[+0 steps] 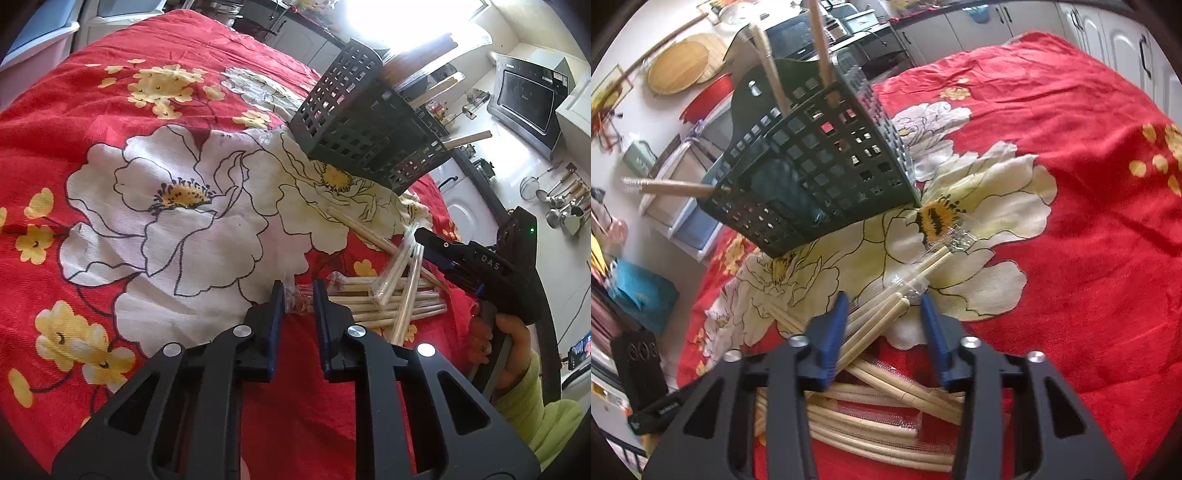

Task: Organize utensils
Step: 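Close the right tool on a wrapped chopstick while the left tool grasps another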

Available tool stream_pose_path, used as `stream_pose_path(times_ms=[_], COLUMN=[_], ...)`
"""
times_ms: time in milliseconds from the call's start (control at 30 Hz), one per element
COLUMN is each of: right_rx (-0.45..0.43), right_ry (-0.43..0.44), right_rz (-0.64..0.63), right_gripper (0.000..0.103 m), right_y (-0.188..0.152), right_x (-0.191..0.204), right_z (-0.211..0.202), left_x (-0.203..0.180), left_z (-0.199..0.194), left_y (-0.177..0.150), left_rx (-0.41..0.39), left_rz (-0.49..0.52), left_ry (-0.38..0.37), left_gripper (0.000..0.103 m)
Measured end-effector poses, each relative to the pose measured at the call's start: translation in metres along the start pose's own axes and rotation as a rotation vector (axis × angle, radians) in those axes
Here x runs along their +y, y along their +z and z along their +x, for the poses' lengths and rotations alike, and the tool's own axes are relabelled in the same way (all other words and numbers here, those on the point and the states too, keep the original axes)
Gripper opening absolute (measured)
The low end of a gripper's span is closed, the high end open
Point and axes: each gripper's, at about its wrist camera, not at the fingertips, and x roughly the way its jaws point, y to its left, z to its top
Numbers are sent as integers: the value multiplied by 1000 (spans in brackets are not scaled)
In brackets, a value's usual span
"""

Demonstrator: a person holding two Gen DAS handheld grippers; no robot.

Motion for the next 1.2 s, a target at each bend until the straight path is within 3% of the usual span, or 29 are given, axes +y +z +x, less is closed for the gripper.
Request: stream_pose_path(times_ms=[67, 200, 833, 1200], right_rx=[5, -12, -119, -200], right_ry=[13, 34, 70, 102], right_rz=[13, 26, -44, -146], right_gripper=[19, 16, 12, 9], right_y=[0, 0, 7, 14], right_x=[-3, -5, 21, 52], right_z=[0, -7, -46, -74], left_x=[0, 2, 1, -27], left_z=[0, -2, -45, -84], left_y=[0, 1, 16, 39], left_rx=[0, -6, -136, -248], left_rz=[-2, -19, -23, 54], left_ry=[-3, -15, -30, -63], left_gripper=[10, 2, 1, 1])
